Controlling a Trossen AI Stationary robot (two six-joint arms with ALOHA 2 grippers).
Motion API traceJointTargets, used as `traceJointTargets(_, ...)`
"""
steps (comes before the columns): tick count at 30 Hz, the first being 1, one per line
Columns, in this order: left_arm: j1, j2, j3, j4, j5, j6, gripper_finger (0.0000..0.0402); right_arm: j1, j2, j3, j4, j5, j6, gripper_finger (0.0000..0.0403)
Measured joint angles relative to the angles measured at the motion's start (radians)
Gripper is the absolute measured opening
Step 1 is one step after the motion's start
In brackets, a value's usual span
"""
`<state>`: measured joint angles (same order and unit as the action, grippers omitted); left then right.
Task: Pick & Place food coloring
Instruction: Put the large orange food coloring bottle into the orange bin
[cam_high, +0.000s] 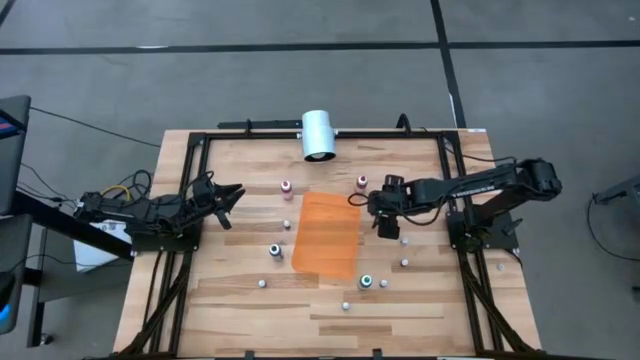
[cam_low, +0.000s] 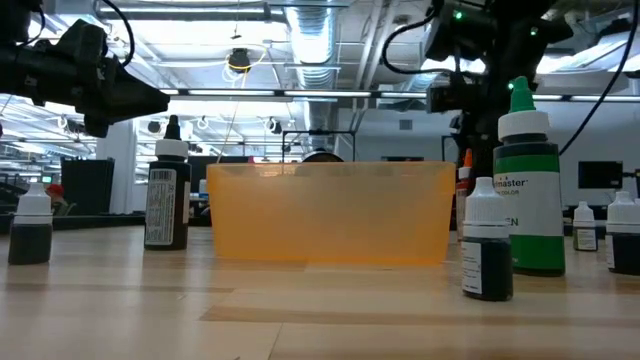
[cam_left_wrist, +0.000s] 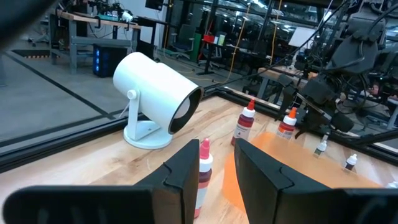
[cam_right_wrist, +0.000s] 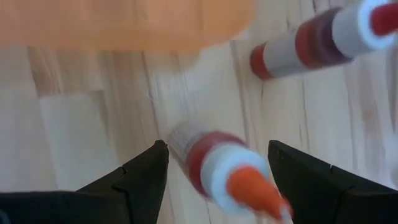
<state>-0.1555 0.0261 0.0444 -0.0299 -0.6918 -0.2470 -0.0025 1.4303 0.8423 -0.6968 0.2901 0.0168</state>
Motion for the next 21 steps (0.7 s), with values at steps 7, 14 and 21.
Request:
traceJointTargets(7,0.000,0.000,0.000,0.000,0.000,0.000,0.0093,0.000,-0.002,-0.001,-0.001,0.002,0.001,0.0265)
traceJointTargets(14,0.000,0.000,0.000,0.000,-0.002,0.001,0.0093,0.000,-0.002,-0.001,0.001,0.004,0.009,0.0241)
traceJointTargets(21,0.000,0.000,0.000,0.000,-0.002,0.001,0.0093,-0.007,-0.002,-0.001,0.002,0.004,0.009,0.0164)
